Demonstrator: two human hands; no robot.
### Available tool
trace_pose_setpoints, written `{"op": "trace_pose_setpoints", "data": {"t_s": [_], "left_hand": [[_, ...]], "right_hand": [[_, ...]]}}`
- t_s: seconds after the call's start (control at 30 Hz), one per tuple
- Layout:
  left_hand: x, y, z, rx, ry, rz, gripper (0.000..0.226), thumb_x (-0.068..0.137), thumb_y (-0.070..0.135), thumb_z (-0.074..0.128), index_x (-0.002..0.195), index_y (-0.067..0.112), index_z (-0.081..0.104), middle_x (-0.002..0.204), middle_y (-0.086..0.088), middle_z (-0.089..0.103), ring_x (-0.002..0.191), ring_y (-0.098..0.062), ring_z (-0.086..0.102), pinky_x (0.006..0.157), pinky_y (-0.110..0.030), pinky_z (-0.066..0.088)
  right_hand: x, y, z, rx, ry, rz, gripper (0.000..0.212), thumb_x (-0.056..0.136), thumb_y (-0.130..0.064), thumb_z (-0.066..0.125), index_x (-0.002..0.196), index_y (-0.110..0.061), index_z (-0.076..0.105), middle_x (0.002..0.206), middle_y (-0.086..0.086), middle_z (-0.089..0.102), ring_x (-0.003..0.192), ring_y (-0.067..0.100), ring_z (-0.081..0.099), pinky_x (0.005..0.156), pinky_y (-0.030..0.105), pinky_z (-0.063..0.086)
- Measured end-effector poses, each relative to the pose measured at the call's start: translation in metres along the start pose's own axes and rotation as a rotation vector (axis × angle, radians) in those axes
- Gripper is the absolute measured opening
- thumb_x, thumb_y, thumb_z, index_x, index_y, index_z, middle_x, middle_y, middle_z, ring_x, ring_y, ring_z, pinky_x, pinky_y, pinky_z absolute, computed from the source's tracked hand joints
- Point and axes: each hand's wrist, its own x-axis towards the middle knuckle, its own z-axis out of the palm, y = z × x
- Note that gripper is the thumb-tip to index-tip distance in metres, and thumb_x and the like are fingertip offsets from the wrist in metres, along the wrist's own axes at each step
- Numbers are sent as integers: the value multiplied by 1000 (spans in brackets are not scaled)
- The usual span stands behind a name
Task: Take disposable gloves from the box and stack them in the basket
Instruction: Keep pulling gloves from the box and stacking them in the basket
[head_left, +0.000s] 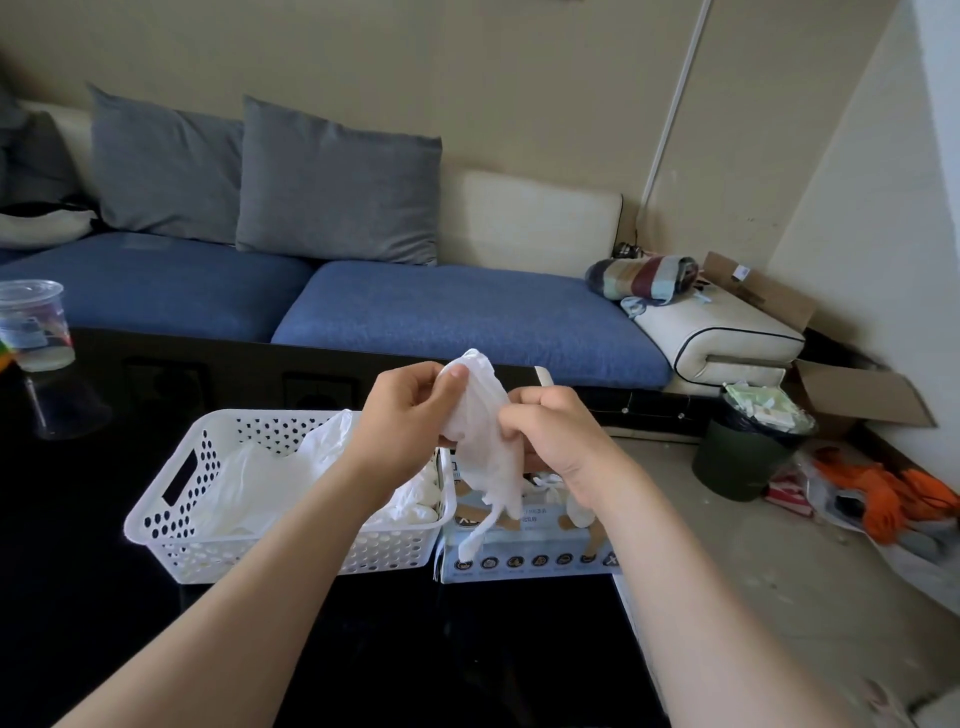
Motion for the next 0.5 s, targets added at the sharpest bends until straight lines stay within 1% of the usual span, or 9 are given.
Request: {"op": "trace_pose_setpoints", "data": {"t_s": [0.07, 0.13, 0.17, 0.27, 0.3, 0.33, 0.37, 0.43, 0.5], "left_hand": [[-1, 1, 0, -12, 17, -22, 43, 109, 33, 55, 97, -7, 67, 90, -28, 69, 78, -40, 71, 64, -50, 65], [-1, 1, -1, -9, 21, -48, 40, 109, 34, 54, 99, -2, 69, 87, -27, 70, 64, -37, 70, 62, -52, 65], [-1, 1, -1, -1, 16, -56, 39, 109, 34, 54, 98, 0, 70, 84, -28, 69, 57, -34, 66, 61, -51, 62], [0, 1, -2, -19, 15, -100, 37, 110, 34, 53, 99, 4, 72, 74, -29, 63, 50, -30, 58, 55, -44, 58], [1, 1, -3, -31, 30, -130, 36, 110, 32, 53, 100, 4, 72, 71, -27, 61, 49, -29, 58, 55, -41, 57], [1, 1, -3, -25, 45, -162, 35, 109, 31, 53, 100, 2, 72, 71, -25, 61, 50, -28, 58, 56, -40, 57], [2, -1, -3, 4, 65, -195, 34, 107, 29, 54, 99, 1, 73, 74, -24, 63, 52, -27, 61, 59, -41, 59], [3, -9, -6, 97, 96, -276, 33, 102, 28, 56, 96, 0, 73, 84, -22, 69, 66, -29, 67, 67, -44, 62], [5, -16, -10, 165, 105, -354, 39, 94, 34, 59, 88, -3, 69, 83, -18, 63, 75, -31, 61, 69, -42, 57]], "right_hand": [[-2, 0, -1, -29, 3, 19, 19, 75, -10, 55, 57, -18, 52, 65, 5, 52, 69, 27, 52, 65, 38, 45], [-3, 0, -4, -47, 26, 39, 29, 77, -5, 49, 54, -19, 36, 61, 1, 36, 63, 22, 36, 63, 36, 30], [-3, 0, -6, -19, 25, 57, 28, 77, -6, 48, 56, -17, 35, 63, 3, 35, 62, 21, 34, 63, 36, 29], [-1, 0, -12, 97, -5, 130, 7, 79, -20, 53, 78, -14, 57, 99, 7, 49, 58, 20, 55, 65, 34, 41], [-1, 1, -15, 131, -12, 155, 12, 80, -26, 57, 90, -18, 58, 106, 2, 52, 56, 15, 59, 63, 34, 43], [-1, 0, -16, 150, -17, 185, 19, 81, -33, 61, 95, -21, 55, 102, -4, 55, 53, 14, 58, 62, 33, 44], [-1, 1, -17, 129, -14, 199, 24, 82, -40, 66, 91, -21, 53, 89, -8, 56, 51, 14, 56, 62, 34, 43], [-1, 5, -15, -19, 3, 185, 30, 90, -44, 70, 74, -22, 57, 65, -6, 55, 53, 14, 56, 63, 36, 44], [0, 12, -9, -156, 44, 115, 34, 97, -40, 69, 70, -19, 71, 69, -3, 67, 70, 16, 64, 74, 40, 53]]}}
